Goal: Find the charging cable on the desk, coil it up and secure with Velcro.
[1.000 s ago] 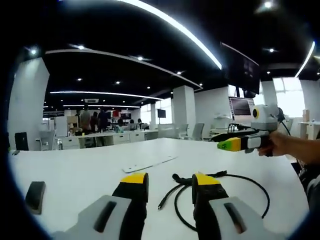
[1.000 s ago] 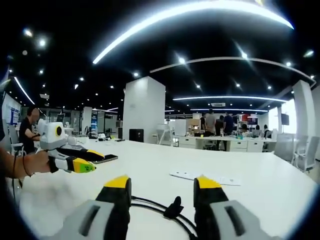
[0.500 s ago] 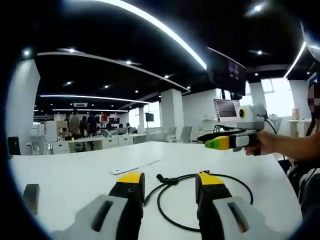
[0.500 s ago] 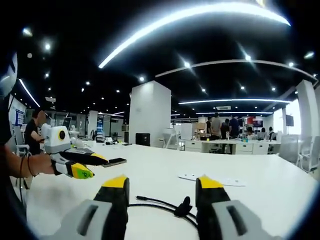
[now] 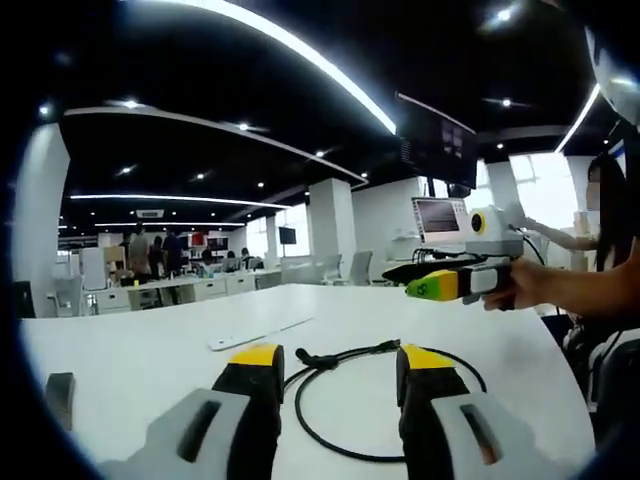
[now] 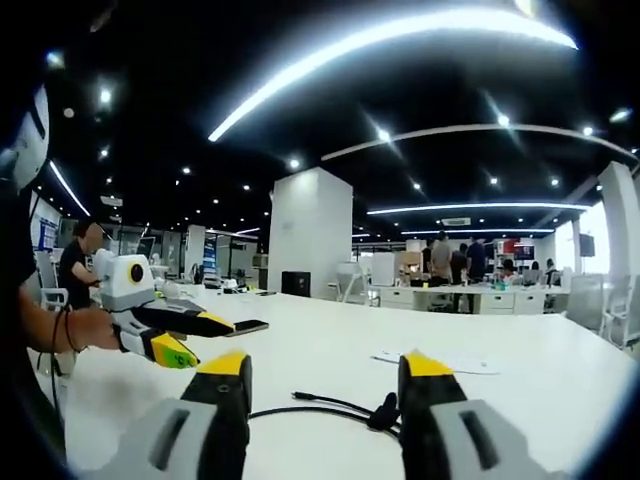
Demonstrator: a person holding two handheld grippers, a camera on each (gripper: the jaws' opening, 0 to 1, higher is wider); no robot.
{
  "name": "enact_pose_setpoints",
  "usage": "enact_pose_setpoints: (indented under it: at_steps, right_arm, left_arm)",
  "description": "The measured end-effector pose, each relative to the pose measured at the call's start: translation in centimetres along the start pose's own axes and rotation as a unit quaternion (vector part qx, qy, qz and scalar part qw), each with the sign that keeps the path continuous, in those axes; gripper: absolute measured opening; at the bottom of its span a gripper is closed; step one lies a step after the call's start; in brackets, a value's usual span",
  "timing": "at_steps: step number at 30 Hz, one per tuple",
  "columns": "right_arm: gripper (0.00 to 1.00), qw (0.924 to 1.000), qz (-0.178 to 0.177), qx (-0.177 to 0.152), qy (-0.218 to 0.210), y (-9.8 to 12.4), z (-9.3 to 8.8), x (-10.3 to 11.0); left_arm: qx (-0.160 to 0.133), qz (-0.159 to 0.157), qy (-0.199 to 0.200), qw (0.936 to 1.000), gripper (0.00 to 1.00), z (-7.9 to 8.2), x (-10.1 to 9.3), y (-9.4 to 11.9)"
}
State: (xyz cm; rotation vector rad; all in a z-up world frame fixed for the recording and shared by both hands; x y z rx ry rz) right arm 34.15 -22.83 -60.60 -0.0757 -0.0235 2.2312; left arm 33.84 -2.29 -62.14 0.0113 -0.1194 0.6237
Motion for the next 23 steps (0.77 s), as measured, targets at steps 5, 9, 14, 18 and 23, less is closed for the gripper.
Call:
enact_pose_setpoints:
  at_steps: [5, 9, 14, 18, 23]
  right_arm:
    - [0.6, 1.0, 0.003, -0.004, 0.003, 0.5, 0.0, 0.7]
    - [0.6, 0.9999, -0.002, -0.01, -0.001, 1.2, -0.1, 0.7]
    - [0.6, 0.9999, -0.005, -0.013, -0.004, 1.8, -0.3, 0.8]
    - [0.6, 0.9999, -0.005, -0.016, -0.004, 2.1, -0.4, 0.9]
    - [0.6, 0.9997, -0.005, -0.021, -0.005, 2.4, -0.3, 1.1]
  left_arm:
    - [-0.002, -0.002, -0.001, 1.0, 0.45, 0.1, -0.8, 0.2]
    - [-0.001, -0.003, -0.002, 1.0, 0.45, 0.2, -1.3, 0.3]
    - [0.0, -0.001, -0.003, 1.0, 0.45, 0.1, -1.8, 0.5]
    - [0.0, 0.003, -0.002, 1.0, 0.45, 0.0, -2.2, 0.8]
    - [0.001, 0.004, -0.002, 1.0, 0.45, 0.0, -2.5, 1.1]
Point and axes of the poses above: the point that each gripper's makers call its tool centre point, and the gripper's own axes: y roughly backward along the fingers, x roughly to its left, z roughly out of its top, the point moved 6 cm from there along y, roughly backward along the fingers, and after that the axes turned 1 degree about -y, right-handed, at the moved point
